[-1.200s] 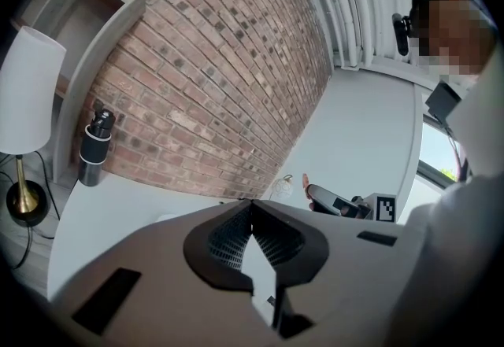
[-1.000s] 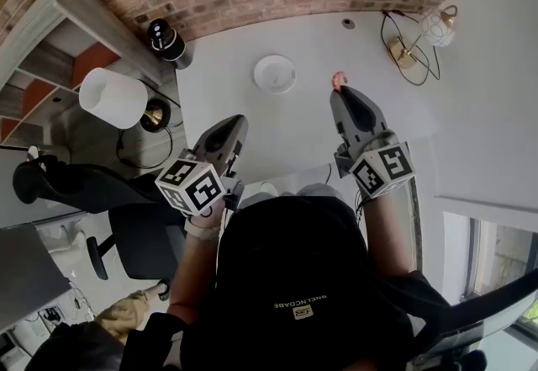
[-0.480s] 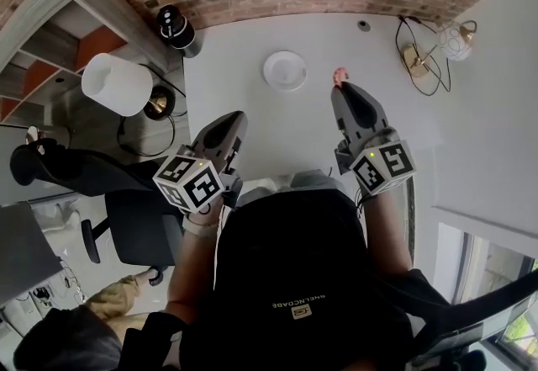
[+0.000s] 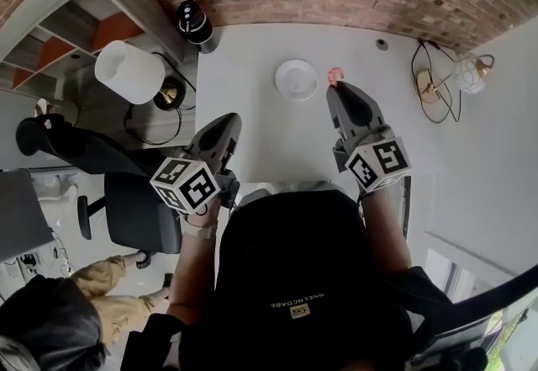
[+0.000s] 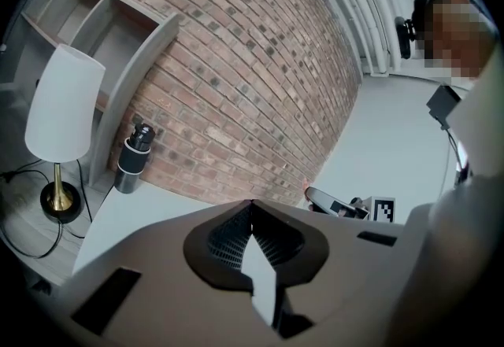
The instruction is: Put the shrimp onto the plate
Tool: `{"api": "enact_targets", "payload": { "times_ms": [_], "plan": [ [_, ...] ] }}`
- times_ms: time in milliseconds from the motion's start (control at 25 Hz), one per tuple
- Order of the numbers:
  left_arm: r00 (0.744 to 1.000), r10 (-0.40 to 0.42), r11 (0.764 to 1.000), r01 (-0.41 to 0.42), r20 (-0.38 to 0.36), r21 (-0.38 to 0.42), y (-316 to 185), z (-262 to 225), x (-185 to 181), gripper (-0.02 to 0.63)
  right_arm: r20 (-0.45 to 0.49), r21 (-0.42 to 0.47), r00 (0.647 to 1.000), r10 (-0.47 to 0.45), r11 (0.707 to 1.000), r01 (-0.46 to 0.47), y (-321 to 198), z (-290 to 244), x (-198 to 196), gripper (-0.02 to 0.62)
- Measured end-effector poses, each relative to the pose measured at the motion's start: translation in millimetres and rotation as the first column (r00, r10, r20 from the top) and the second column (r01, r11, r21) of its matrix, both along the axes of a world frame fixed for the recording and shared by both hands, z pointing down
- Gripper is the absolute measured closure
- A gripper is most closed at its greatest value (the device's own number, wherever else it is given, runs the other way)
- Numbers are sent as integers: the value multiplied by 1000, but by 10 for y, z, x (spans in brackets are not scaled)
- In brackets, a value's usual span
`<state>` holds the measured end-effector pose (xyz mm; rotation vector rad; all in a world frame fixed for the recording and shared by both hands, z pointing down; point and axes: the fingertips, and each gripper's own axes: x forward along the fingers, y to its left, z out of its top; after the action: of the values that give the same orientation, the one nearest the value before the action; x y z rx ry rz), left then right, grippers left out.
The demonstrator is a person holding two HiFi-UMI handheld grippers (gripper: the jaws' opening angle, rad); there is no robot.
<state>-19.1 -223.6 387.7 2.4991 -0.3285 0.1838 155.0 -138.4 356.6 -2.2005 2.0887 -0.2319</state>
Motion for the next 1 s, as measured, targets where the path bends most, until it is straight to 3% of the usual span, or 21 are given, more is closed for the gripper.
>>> {"api": "enact_targets", "payload": {
  "times_ms": [1000],
  "plan": [
    [978, -201, 980, 200, 56, 19, -22, -43, -27, 603, 24, -23, 985, -171, 985, 171, -609, 171, 346, 543]
  ]
}}
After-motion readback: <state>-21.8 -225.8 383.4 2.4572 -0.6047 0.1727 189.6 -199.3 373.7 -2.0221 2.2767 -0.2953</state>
